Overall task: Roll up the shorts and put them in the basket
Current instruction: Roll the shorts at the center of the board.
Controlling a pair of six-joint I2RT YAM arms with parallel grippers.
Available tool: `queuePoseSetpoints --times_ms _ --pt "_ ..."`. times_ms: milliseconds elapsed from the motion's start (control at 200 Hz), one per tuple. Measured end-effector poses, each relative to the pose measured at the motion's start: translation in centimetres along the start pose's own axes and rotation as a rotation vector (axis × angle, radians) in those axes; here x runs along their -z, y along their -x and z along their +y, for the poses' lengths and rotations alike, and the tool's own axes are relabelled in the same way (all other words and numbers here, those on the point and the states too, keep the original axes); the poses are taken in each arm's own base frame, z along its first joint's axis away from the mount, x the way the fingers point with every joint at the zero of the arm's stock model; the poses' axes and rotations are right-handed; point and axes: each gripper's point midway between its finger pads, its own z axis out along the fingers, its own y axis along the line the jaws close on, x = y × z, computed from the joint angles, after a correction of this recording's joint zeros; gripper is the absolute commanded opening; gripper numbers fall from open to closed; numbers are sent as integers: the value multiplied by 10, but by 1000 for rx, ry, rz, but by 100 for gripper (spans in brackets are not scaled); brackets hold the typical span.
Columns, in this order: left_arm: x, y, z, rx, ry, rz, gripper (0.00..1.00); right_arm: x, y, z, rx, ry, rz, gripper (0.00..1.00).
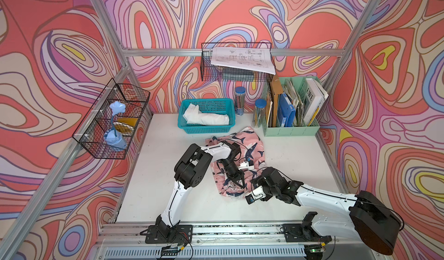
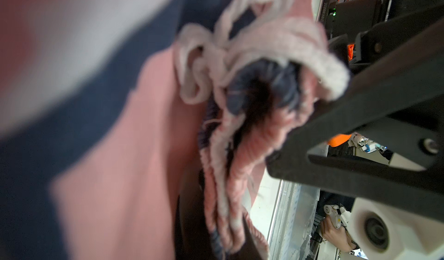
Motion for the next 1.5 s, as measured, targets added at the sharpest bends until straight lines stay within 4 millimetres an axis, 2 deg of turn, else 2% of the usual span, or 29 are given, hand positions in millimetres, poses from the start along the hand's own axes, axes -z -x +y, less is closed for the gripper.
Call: queuePoseSetpoints --times_ms 60,230,270,335,451,621,756,916,1041,1137,1212,1307,1417,1447,1502 --pt "0 0 0 0 0 0 0 -1 -1 1 -11 3 8 49" --pt "0 0 0 -4 0 0 0 -4 -3 1 -31 -13 13 46" --pt "0 0 0 -6 -1 0 0 -4 -4 1 -38 -18 15 52" --pt "0 0 0 -8 -1 0 0 -4 -4 -4 -53 -38 17 68" --pt "0 0 0 -12 -1 1 0 -4 -4 -14 -61 -82 21 71" --pt "0 0 0 -14 -2 1 0 -8 -5 -15 -84 -82 23 59" --pt "0 0 0 -14 -2 1 0 -10 -6 -10 -102 -63 25 43" --pt "0 -1 -1 -21 -3 1 0 -13 -5 -9 -132 -44 24 40" --pt "-1 -2 0 -21 -6 2 0 -16 -5 -7 -155 -30 24 24" --pt "-1 -2 0 -22 -6 2 0 -18 -4 -4 -171 -6 21 0" --pt "-1 -2 0 -22 -5 2 0 -19 -4 -2 -199 8 21 0" --pt "-1 -2 0 -28 -2 -2 13 -19 -4 -2 -227 19 20 0" --pt "1 -4 -1 -66 28 -26 21 -14 -2 -4 -292 20 -4 0" --pt "3 -4 -3 -79 40 -36 26 -13 -1 -4 -309 20 -11 0" --pt "8 -4 -6 -104 63 -55 27 -9 0 -4 -331 22 -21 0"
